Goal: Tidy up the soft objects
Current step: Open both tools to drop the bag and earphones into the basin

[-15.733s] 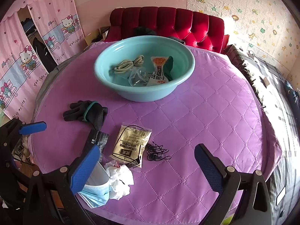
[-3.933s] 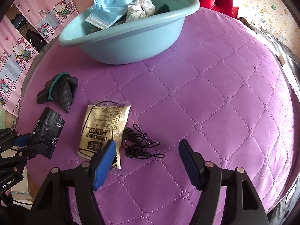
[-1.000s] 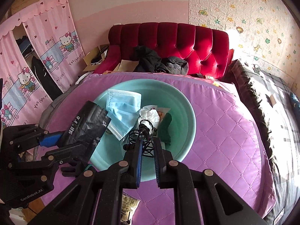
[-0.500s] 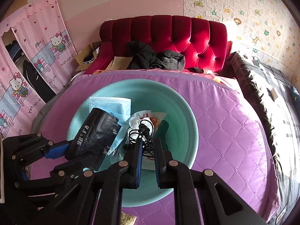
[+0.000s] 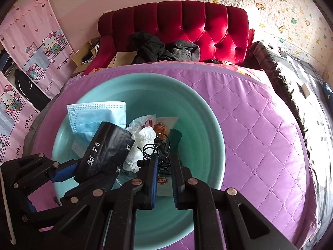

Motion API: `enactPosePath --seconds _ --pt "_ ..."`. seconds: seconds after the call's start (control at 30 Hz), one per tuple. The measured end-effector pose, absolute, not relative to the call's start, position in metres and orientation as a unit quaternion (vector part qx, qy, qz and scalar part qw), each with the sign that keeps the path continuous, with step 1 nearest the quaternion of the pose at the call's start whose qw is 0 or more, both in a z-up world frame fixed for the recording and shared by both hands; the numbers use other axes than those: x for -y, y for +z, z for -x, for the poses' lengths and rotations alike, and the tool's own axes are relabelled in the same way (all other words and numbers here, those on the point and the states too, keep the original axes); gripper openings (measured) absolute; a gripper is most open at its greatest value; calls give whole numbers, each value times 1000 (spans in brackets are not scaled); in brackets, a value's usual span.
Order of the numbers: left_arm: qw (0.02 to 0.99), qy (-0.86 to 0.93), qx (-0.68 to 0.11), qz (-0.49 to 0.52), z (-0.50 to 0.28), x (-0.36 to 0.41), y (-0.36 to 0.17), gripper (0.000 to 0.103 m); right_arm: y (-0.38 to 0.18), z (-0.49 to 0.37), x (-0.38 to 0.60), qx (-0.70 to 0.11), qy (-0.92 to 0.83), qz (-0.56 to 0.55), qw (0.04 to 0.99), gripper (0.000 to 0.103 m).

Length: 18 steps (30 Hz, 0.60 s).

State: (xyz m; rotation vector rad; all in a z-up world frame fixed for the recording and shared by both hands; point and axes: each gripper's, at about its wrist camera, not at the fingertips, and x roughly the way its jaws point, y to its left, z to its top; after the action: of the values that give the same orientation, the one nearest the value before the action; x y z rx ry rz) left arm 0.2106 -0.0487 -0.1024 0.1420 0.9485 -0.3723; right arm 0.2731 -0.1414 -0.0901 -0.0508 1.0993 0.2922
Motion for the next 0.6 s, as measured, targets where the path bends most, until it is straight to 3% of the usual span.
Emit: enactPosePath --seconds 0.37,0.47,0.53,0.6 --pt "864 -168 -470 -70 -218 53 -115 29 -90 -277 138 -518 144 21 843 13" --pt "865 -167 -468 -69 -218 54 -112 37 -87 -276 136 -514 146 22 845 17" --pt "866 -166 -467 -66 -218 52 -110 42 -84 -275 135 -512 146 27 846 32" --pt "868 -162 -465 -63 -217 51 -108 54 -81 -273 134 -507 144 35 849 44"
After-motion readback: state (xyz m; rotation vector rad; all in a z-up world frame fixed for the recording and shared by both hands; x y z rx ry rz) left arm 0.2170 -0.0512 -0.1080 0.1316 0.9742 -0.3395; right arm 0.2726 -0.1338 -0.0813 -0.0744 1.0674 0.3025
